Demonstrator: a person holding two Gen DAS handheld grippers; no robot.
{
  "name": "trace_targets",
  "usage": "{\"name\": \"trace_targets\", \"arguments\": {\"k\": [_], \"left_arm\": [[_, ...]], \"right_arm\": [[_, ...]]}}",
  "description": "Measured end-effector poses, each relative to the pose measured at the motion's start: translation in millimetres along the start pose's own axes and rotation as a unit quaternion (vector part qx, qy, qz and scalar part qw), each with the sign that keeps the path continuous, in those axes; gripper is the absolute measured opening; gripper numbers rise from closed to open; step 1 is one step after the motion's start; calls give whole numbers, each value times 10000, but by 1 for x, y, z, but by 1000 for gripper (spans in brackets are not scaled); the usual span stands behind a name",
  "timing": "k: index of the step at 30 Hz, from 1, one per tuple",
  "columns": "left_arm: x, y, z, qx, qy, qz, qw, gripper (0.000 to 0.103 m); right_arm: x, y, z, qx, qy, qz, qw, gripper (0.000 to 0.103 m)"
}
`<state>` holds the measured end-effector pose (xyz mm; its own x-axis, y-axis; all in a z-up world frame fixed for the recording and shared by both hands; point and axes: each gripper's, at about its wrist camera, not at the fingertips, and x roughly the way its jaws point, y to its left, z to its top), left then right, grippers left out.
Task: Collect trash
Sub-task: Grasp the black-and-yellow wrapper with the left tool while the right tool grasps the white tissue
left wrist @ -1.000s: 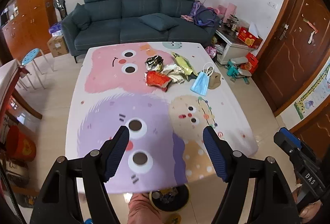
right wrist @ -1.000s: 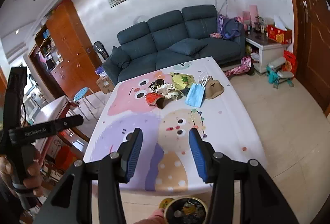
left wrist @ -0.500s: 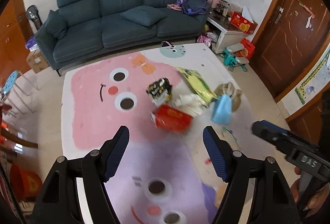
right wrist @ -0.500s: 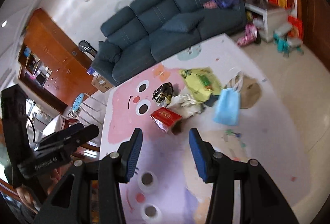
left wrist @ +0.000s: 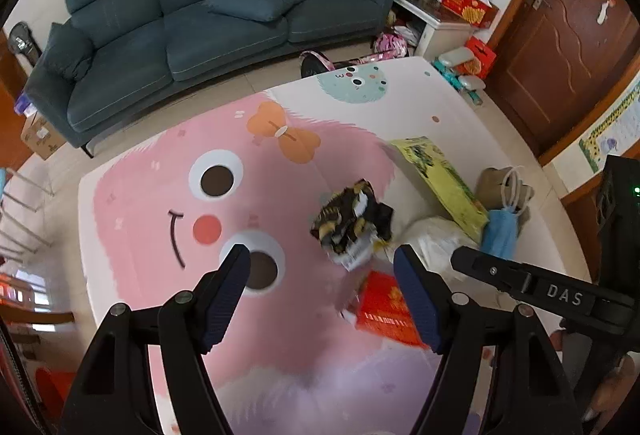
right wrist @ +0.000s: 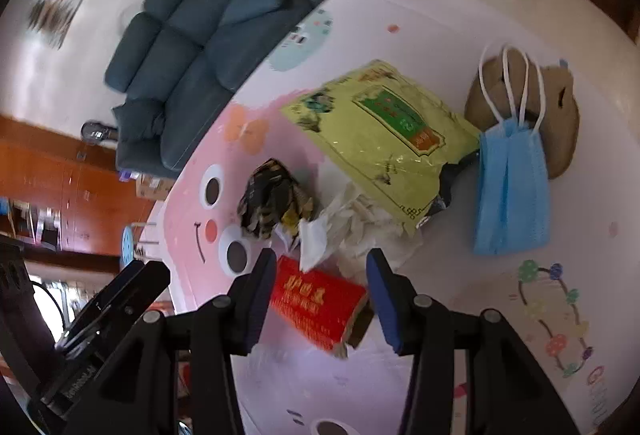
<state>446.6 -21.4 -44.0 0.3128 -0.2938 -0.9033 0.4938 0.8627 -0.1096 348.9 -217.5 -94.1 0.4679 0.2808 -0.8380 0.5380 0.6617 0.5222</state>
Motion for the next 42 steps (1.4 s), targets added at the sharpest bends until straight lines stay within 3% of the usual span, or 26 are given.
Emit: {"name": "trace_targets", "arguments": {"k": [6, 12, 18, 20, 22, 23, 24, 25, 28, 42], "left_arm": [[46, -8, 17, 302, 363, -184, 9987, 72], [79, -18, 24, 554, 597, -120, 9966, 72], [104, -25, 27, 546, 755, -146, 9955, 71], [106, -25, 27, 509, 720, -302, 9956, 62], [105, -27, 27, 454, 734, -523, 9949, 42], [105, -29, 27, 472, 720, -412, 9954, 34], [105, -31, 26, 506, 719, -357, 9955, 35], [104, -32, 25, 515, 674, -350, 9958, 33], [98, -33, 20, 516, 584, -279, 9966, 30], [-26, -22, -30, -125, -127, -140, 9997, 29]], "right_arm": [[20, -8, 7, 457, 38, -42, 9989, 47], [27, -24, 8, 1088, 98, 167, 9939, 47], [30, -25, 14, 1283, 15, 277, 9913, 47], [31, -24, 14, 1255, -65, 235, 9918, 48], [32, -23, 12, 1180, -94, 267, 9926, 47], [33, -23, 11, 1122, -108, 290, 9932, 45], [33, -22, 11, 1080, -110, 302, 9936, 40], [34, -22, 10, 1041, -98, 341, 9939, 30], [33, -20, 7, 971, -81, 512, 9939, 23], [-17, 0, -20, 31, -82, 1252, 9921, 21]]}}
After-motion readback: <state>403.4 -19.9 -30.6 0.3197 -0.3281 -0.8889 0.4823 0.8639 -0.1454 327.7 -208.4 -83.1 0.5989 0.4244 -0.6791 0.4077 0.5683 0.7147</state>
